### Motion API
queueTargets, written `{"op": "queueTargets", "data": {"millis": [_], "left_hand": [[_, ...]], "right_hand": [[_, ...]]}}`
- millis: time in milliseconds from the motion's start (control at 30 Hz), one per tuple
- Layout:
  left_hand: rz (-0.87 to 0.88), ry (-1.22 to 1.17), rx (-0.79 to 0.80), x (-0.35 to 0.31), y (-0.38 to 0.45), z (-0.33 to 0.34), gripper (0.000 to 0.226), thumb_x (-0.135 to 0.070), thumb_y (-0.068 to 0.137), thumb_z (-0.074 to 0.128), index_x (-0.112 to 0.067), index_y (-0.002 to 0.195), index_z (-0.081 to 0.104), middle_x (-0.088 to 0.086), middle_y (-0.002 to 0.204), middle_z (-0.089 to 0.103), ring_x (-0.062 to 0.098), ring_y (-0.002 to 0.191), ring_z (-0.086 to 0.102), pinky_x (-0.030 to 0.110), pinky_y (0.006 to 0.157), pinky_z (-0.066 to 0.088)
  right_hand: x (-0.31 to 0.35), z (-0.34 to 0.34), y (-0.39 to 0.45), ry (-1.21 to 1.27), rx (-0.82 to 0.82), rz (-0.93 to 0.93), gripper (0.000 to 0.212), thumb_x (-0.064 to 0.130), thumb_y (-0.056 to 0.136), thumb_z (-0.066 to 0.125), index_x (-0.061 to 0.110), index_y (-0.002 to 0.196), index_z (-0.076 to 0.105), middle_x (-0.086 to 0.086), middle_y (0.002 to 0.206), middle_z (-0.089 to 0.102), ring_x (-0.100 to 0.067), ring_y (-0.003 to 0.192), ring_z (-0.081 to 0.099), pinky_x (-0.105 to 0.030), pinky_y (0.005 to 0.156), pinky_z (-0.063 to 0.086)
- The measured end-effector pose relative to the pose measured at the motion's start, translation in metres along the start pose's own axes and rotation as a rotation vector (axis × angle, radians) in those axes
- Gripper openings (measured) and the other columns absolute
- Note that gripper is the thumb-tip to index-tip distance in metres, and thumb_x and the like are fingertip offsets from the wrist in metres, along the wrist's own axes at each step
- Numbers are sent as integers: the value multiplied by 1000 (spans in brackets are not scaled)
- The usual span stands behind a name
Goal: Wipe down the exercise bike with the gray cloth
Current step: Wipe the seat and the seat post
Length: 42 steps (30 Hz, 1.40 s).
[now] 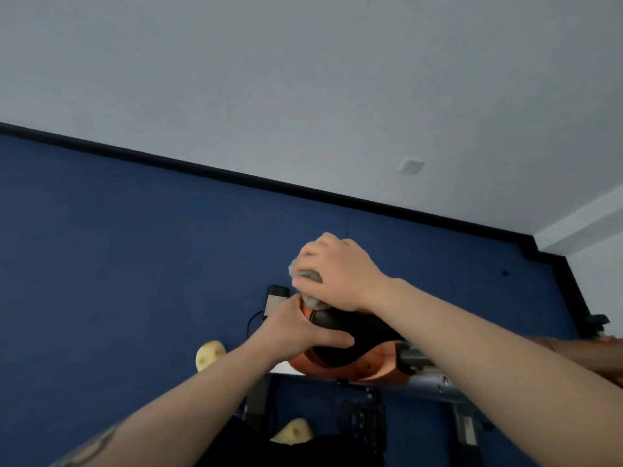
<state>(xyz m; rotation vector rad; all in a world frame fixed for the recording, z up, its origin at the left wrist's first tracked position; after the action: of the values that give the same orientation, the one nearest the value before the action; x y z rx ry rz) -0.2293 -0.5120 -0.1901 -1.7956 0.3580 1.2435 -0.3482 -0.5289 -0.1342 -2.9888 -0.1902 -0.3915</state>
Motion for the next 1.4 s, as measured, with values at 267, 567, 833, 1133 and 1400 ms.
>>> {"op": "queueTargets", "data": {"millis": [267, 567, 833, 1133, 1400], "left_hand": [[-20, -40, -2, 1, -1, 1, 60, -43, 42, 93, -23, 95, 73, -11, 84, 76, 6, 79, 72, 20, 67, 55], [-34, -70, 44, 5, 0, 5, 60, -49, 42, 91, -24, 94, 76, -6, 88, 77, 9, 83, 72, 21, 69, 55], [-5, -58, -52, 4, -1, 0, 114, -46, 38, 94, -29, 137, 39, -10, 116, 62, 6, 101, 64, 24, 82, 55], [283, 137, -208, -7, -5, -2, 125, -52, 42, 90, -54, 144, 18, -21, 142, 37, 9, 131, 44, 46, 108, 43], [291, 185, -187, -9, -7, -5, 132, -55, 43, 90, -47, 149, 12, -16, 147, 34, 7, 132, 43, 42, 106, 46]], "right_hand": [[-13, -8, 25, 88, 232, 278, 35, 47, 88, 41, 27, 76, 67, 7, 84, 67, -20, 87, 60, -34, 70, 43], [-33, -13, 13, 340, 107, 454, 40, 53, 93, 42, 26, 83, 70, 10, 88, 71, -14, 89, 64, -35, 79, 49], [-23, -4, -6, 324, -24, 320, 32, 61, 93, 41, 42, 103, 65, 20, 116, 60, -7, 111, 49, -38, 90, 43], [-45, 5, -13, 205, -32, 780, 48, 46, 100, 17, 25, 110, 59, -6, 112, 63, -29, 100, 56, -39, 76, 35], [-83, -3, -59, 421, 172, 833, 40, 28, 98, 30, 19, 104, 69, -5, 71, 66, -20, 61, 63, -32, 62, 51]]}}
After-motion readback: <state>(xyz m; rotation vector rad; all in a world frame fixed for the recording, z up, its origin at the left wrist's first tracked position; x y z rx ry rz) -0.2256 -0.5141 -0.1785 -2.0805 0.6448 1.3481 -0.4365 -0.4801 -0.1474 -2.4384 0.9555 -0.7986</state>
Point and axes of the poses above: each hand's wrist, its own y-axis towards the middle knuckle, its own z-axis out of the palm, x = y × z, the point moved 4 cm from there along y, towards the middle knuckle
